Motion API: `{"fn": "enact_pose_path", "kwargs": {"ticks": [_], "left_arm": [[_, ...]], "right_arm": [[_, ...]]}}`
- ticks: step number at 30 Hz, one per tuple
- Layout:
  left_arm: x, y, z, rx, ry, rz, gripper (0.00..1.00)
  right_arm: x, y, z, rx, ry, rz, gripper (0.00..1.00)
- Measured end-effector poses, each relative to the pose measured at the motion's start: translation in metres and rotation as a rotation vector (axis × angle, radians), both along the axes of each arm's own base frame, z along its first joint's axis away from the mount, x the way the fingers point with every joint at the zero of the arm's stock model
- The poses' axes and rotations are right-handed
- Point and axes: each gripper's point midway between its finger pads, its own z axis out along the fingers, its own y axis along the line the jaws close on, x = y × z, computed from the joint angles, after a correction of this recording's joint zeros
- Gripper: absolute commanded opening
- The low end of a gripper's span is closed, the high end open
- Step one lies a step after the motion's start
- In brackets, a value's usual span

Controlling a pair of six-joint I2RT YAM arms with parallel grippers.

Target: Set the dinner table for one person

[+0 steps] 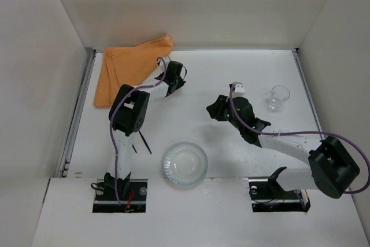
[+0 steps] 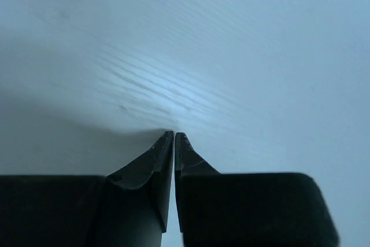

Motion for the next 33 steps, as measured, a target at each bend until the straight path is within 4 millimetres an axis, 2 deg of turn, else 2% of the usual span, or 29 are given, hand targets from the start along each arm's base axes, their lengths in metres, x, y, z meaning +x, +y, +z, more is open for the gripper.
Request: {"fn": "enact_pose_path", "kwargs": {"ticks": [2, 4, 7, 10, 15, 18, 21, 23, 28, 31, 33], "left_arm": [[-0.010, -0.025, 0.000, -0.015, 0.002, -0.049, 0.09], [-0.017, -0.039, 0.002, -0.023, -0.002, -0.075, 0.21], [-0.023, -0.030, 0.008, -0.014, -0.007, -0.061, 0.35], [-0.018, 0.005, 0.026, 0.005, -0.030, 0.010, 0.42], [0.007, 0.099, 0.064, 0.060, -0.106, 0.189, 0.49], [0.014, 0.149, 0.065, 0.137, -0.100, 0.266, 0.53], [0.020, 0.171, 0.055, 0.220, -0.065, 0.270, 0.55], [0.027, 0.172, 0.045, 0.252, -0.042, 0.242, 0.55], [0.038, 0.158, 0.009, 0.265, 0.023, 0.149, 0.32], [0.042, 0.153, 0.011, 0.242, 0.020, 0.129, 0.14], [0.043, 0.150, 0.007, 0.233, 0.023, 0.127, 0.09]], "right_arm": [[0.000, 0.000, 0.000, 0.001, 0.000, -0.002, 0.40], [0.001, -0.002, -0.001, 0.004, -0.001, -0.006, 0.40], [0.002, -0.004, -0.002, 0.006, 0.002, -0.016, 0.41], [0.002, -0.006, -0.004, 0.005, 0.006, -0.019, 0.41], [0.002, -0.006, -0.004, 0.007, 0.007, -0.020, 0.42], [0.002, -0.006, -0.004, 0.007, 0.007, -0.019, 0.43], [0.002, -0.006, -0.004, 0.007, 0.007, -0.019, 0.43], [0.002, -0.006, -0.004, 0.007, 0.007, -0.019, 0.43], [0.002, -0.006, -0.004, 0.007, 0.007, -0.019, 0.43], [0.002, -0.006, -0.004, 0.007, 0.007, -0.019, 0.43], [0.002, -0.006, -0.004, 0.007, 0.007, -0.019, 0.44]]}}
